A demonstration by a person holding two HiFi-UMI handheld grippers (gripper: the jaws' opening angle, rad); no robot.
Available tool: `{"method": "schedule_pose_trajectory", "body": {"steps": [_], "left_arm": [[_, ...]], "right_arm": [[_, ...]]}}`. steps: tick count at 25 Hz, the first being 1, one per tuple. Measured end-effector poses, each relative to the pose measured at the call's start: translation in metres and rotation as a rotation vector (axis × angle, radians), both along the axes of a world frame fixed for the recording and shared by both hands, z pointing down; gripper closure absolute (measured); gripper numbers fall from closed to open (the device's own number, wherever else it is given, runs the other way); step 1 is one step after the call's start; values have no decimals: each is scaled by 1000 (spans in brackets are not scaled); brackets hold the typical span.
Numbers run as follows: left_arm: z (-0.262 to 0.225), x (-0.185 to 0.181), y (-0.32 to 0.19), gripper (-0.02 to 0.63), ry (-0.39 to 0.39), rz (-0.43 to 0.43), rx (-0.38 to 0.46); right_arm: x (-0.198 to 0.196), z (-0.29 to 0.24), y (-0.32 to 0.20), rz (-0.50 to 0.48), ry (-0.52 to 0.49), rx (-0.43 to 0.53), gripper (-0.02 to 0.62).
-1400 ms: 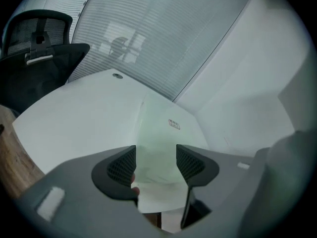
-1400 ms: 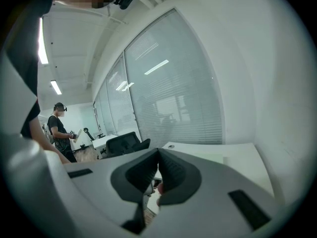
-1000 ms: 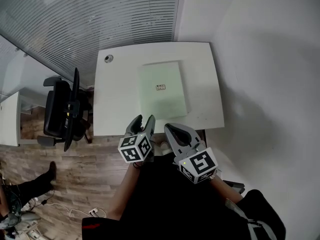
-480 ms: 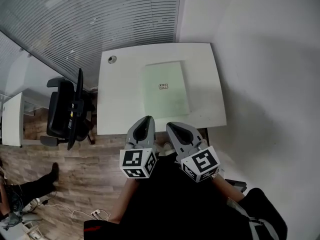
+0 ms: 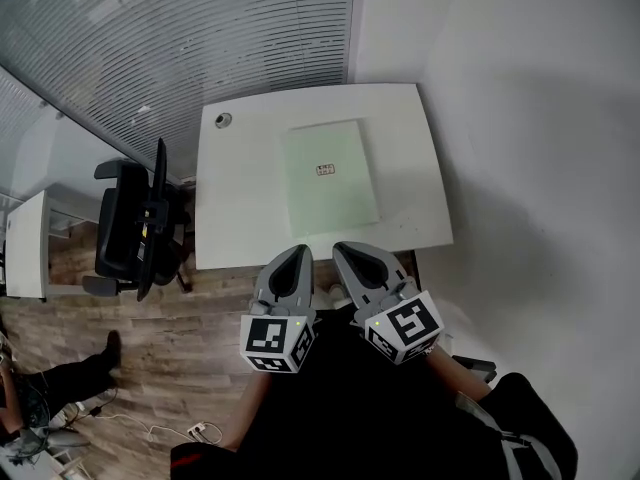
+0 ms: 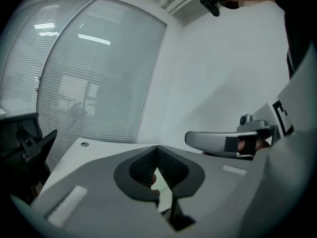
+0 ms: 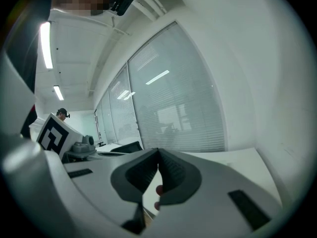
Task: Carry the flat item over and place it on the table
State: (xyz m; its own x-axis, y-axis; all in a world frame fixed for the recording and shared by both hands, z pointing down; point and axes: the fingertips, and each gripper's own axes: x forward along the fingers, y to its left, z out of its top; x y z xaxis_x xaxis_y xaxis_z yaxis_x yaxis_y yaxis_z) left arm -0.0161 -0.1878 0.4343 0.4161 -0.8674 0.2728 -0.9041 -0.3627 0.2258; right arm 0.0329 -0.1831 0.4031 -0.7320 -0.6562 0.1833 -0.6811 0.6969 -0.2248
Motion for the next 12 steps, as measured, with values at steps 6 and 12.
{"method": "schedule_pose_trajectory", "body": {"steps": [6,12], "left_arm": [[-6,0,3,601,7,-5,25],[-13,-8,10,601,6,-41,50]], "right_arm": [[-1,-4,3,10,-1,21,594],[-13,-9,13,-55,-15,31,594]]}}
